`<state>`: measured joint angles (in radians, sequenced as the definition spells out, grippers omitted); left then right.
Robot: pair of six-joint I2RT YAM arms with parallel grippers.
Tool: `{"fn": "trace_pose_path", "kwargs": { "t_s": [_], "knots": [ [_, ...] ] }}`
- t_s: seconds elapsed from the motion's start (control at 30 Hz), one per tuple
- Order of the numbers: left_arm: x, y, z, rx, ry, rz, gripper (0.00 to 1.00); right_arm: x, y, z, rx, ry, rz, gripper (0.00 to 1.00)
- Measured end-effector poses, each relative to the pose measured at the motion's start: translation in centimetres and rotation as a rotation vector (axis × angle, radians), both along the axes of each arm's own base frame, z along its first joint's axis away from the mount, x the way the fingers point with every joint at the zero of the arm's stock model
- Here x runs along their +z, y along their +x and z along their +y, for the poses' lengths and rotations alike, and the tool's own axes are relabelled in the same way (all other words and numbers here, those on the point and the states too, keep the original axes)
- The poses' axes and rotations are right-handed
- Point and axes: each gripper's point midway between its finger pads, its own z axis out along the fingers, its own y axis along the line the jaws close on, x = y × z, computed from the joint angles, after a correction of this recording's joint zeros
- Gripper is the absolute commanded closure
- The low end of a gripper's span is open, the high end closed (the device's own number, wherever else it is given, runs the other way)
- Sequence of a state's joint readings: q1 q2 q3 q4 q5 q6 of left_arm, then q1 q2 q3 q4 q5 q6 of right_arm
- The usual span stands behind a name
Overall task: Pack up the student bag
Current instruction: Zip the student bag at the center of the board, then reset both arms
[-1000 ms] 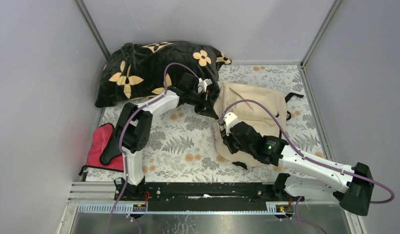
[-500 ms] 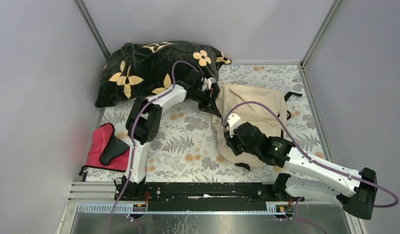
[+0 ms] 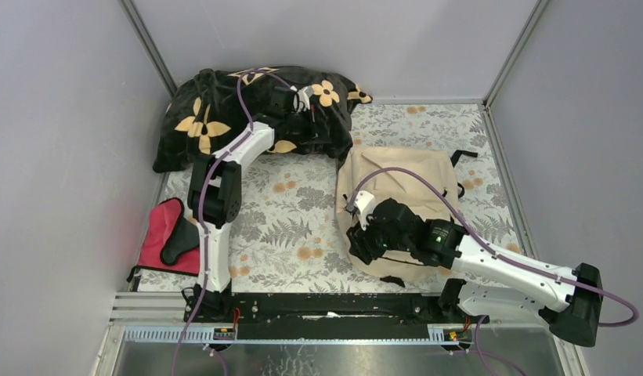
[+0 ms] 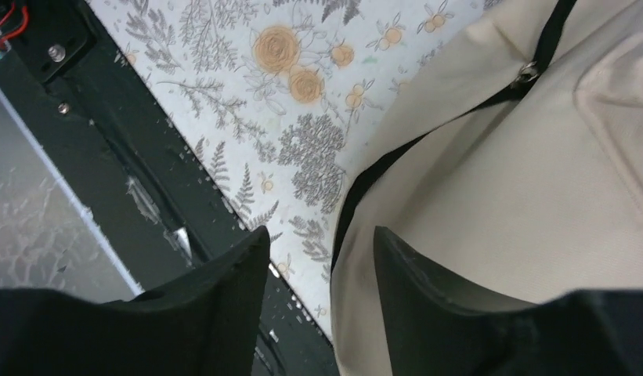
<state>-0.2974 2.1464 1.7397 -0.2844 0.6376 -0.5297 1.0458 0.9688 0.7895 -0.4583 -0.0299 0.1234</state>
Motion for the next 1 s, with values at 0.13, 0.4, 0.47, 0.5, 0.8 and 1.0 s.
{"fn": "trace_pose_path", "kwargs": {
  "t_s": [0.13, 0.4, 0.47, 0.5, 0.8, 1.0],
  "knots": [
    [2.6, -0.7, -0.9, -0.022, -0.016, -0.049, 0.79, 0.9, 1.7, 0.4, -0.065, 0.011, -0.054, 0.02],
    [12.8, -4.0, -0.8, -0.029, 0.001, -0.284, 0.23, 10.0, 10.1, -2.3, -0.44, 0.091, -0.417, 0.0],
    [16.1, -5.6, 0.5, 0.01, 0.016, -0.364, 0.12, 12.7, 13.4, -4.4, -0.586, 0.101, -0.455, 0.0],
    [17.8, -6.5, 1.4, 0.041, 0.026, -0.407, 0.04, 13.7, 14.9, -5.6, -0.657, 0.104, -0.463, 0.0],
    [20.4, -13.4, 10.4, 0.357, 0.172, -0.559, 0.01, 12.5, 22.1, -16.8, -1.119, 0.068, -0.337, 0.0],
    [13.8, -16.2, 16.6, 0.58, 0.375, -0.452, 0.01, 11.6, 22.3, -17.5, -1.183, 0.095, -0.286, 0.0]
  ]
}}
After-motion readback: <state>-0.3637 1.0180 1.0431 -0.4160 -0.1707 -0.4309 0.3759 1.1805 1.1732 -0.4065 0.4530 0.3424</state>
